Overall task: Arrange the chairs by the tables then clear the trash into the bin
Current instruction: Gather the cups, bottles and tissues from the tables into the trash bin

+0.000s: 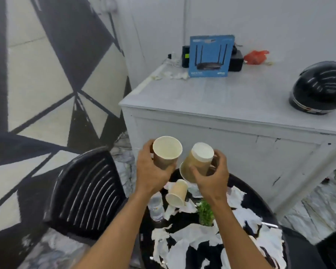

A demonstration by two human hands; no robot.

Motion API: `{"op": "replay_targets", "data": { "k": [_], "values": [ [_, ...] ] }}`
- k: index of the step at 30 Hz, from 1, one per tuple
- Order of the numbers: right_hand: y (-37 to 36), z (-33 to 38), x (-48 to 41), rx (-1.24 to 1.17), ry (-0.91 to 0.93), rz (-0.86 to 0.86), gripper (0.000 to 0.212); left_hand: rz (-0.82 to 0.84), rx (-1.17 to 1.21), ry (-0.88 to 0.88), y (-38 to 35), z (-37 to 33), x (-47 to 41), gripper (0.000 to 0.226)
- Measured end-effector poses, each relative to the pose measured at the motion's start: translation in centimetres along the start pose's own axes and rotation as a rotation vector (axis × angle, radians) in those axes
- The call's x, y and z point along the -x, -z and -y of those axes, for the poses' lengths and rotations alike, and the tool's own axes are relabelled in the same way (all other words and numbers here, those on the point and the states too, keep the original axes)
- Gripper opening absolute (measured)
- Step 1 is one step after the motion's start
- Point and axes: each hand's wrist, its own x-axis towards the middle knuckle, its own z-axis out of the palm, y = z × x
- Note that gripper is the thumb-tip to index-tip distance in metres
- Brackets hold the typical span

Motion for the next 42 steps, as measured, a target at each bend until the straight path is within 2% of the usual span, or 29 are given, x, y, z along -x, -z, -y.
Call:
{"op": "replay_targets", "data": {
  "k": [9, 13, 18, 22, 28, 31, 34, 39, 42],
  "values": [
    [-19.9, 9.2, 15.7, -0.064, 0.107, 0.442, 0.072, -0.39, -0.05, 0.2, 25.1, 6.3, 10.5, 0.079],
    [-28.0, 11.3, 24.2, -0.111, 0.062, 0.664, 0.071, -0.558, -0.101, 0.334, 34.5, 9.7, 16.4, 0.077],
    [-37.0, 12.3, 33.1, -0.105, 0.038, 0.969, 0.081, -0.755, -0.196, 0.491, 44.0, 13.6, 22.8, 0.078],
    [-43.7, 11.9, 39.2, -0.04, 0.007, 1.143, 0.086, -0.882, -0.26, 0.627, 49.5, 17.0, 26.6, 0.078],
    [-53.9, 10.1, 45.9, 0.045, -0.055, 1.34, 0.08, -0.993, -0.333, 0.881, 55.6, 24.6, 30.1, 0.085],
    [-59.8, 8.6, 48.2, 0.089, -0.093, 1.432, 0.076, -1.024, -0.343, 1.017, 58.4, 29.0, 30.2, 0.085],
    [-65.5, 7.1, 49.7, 0.166, -0.146, 1.488, 0.085, -1.033, -0.336, 1.144, 61.3, 33.2, 29.6, 0.084],
    [-73.1, 5.4, 51.1, 0.316, -0.112, 1.557, 0.083, -1.03, -0.291, 1.332, 65.3, 38.7, 29.3, 0.085],
    [-77.1, 4.8, 52.3, 0.402, -0.104, 1.627, 0.096, -1.05, -0.27, 1.451, 67.2, 41.5, 30.1, 0.085]
  ]
}}
